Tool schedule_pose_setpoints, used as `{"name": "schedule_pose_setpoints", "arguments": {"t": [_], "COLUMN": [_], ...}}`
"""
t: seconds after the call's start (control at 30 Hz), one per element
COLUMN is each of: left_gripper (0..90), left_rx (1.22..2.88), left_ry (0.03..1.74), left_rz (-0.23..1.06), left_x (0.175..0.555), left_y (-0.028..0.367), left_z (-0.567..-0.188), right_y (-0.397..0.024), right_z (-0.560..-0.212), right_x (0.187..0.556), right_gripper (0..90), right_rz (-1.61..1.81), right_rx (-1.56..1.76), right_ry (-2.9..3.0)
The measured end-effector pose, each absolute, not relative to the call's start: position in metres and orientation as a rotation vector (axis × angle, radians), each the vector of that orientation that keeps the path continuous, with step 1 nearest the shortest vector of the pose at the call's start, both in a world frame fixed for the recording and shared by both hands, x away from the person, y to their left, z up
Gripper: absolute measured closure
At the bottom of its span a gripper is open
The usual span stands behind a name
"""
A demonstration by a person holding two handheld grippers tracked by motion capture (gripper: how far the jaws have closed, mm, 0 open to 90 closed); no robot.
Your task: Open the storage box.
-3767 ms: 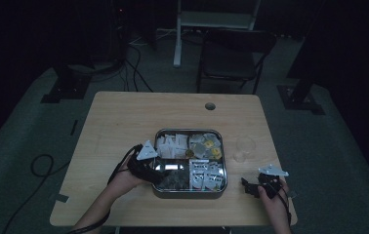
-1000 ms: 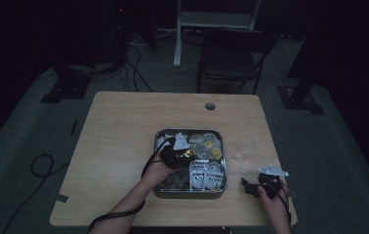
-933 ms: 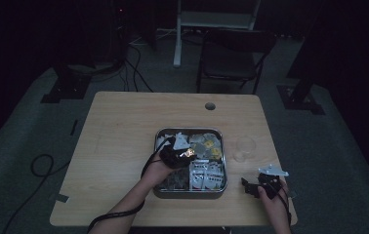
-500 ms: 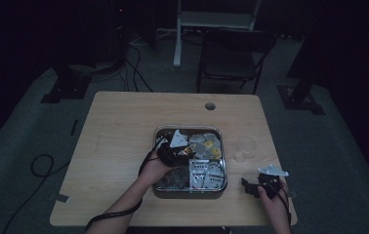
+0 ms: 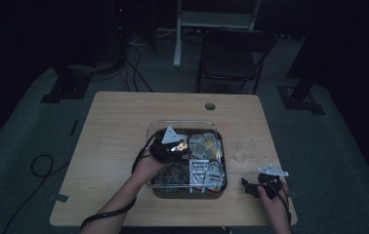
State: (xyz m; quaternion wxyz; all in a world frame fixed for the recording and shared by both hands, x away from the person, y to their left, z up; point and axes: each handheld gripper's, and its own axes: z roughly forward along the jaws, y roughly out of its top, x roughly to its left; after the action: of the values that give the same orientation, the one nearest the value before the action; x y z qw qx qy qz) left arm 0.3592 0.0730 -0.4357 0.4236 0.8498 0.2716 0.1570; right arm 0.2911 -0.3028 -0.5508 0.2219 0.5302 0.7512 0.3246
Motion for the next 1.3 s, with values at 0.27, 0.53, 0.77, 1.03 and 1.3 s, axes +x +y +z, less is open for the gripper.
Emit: {"name": "schedule_pose_setpoints", "arguments": {"t": [0.27,0.53,0.77,1.03,1.3], "left_gripper": [59.8,59.8,59.8,59.8,59.7], "left_rx": [2.113,2.114,2.097,2.084,2.071], "left_ry": [0.715,0.729,0.762,0.797,0.843], "left_rz": [0.412,0.418,0.429,0.445,0.475], "left_x": [0.359,0.358,0.356,0.353,0.351], "left_y": [0.092,0.108,0.132,0.156,0.18], "left_z": [-0.434,-0.434,-0.438,-0.441,-0.443], "right_y": [-0.303,-0.303,-0.303,-0.303,-0.303], "right_z": [-0.551,-0.551,-0.551,-0.551,-0.551], "right_x": [0.291,0.291,0.291,0.291,0.291], "right_gripper": [11.3,11.3,11.3,11.3,11.3], "right_rz": [0.897,0.897,0.897,0.897,0.897], "right_rx": [1.466,1.462,1.463,1.466,1.465], "right_ry": [2.076,2.076,2.076,2.075,2.076]}}
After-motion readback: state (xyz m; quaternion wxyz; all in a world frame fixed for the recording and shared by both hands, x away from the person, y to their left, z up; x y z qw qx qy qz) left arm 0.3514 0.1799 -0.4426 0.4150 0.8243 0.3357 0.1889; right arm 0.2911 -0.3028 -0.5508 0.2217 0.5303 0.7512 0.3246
